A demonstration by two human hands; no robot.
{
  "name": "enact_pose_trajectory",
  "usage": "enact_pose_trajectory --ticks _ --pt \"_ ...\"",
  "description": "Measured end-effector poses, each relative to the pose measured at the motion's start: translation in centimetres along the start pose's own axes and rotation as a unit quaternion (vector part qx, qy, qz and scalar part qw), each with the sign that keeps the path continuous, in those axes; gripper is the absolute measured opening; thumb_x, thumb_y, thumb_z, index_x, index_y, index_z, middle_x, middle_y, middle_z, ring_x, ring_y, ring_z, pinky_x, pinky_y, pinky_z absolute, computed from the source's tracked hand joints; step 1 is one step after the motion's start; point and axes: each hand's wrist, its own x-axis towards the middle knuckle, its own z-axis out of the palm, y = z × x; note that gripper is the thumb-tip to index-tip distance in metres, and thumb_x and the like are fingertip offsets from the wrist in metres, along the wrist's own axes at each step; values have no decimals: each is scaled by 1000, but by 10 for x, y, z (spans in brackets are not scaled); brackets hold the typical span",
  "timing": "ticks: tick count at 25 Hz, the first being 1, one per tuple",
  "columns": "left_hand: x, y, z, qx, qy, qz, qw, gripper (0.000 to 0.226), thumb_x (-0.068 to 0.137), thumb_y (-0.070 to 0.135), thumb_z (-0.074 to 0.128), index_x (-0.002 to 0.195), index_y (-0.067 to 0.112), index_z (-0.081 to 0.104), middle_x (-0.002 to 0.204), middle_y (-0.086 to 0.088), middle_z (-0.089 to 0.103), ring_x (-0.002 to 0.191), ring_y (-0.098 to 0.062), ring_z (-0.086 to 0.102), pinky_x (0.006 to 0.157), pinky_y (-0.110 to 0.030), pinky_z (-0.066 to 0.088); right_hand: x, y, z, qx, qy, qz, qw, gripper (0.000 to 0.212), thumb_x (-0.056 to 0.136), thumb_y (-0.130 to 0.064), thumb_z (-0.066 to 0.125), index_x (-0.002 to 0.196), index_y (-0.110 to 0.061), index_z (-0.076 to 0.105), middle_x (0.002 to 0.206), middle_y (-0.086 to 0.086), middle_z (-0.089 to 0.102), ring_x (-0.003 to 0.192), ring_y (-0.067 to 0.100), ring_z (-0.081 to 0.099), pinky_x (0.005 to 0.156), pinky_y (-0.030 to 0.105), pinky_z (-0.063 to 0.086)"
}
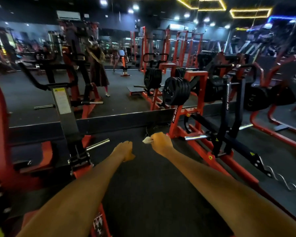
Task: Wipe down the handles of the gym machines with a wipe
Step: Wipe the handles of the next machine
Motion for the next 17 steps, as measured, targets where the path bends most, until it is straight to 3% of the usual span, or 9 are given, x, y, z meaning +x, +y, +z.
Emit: enact_pose_trajectory --ticks 3,7,10,15,17 --pt "67 -7 -20 -32 5 -39 999 56 83 30 68 132 13 47 136 -9 49 118 -25 52 98 -38 46 87 17 -12 -4 -31 -20 999 21 92 -14 55 110 -8 63 105 9 65 99 25 63 83 34 51" --pt "123 -30 -40 -46 27 -80 995 53 85 29 65 129 5 46 135 -13 49 119 -28 51 96 -35 43 179 8 -2 43 6 -84 996 19 91 -16 55 106 -10 66 102 9 67 95 24 64 81 33 50" --pt "162 -65 -41 -32 14 -121 992 52 87 27 64 129 4 46 133 -14 50 120 -29 50 95 -33 39 241 -19 20 74 -7 -145 987 18 91 -14 55 105 -10 66 100 7 68 93 21 64 79 30 49" --pt "239 -151 -65 -54 63 -187 979 54 85 30 65 131 10 45 132 -12 50 120 -30 51 99 -37 42 348 -79 44 96 -22 -225 970 23 89 -10 52 106 -10 67 104 10 68 99 28 63 85 35 49" --pt "267 -182 -81 -72 72 -196 975 52 84 34 64 130 15 48 129 -8 53 118 -29 53 98 -39 44 392 -104 44 109 -22 -254 961 28 88 -6 49 108 -12 68 108 7 68 104 25 61 86 29 45"
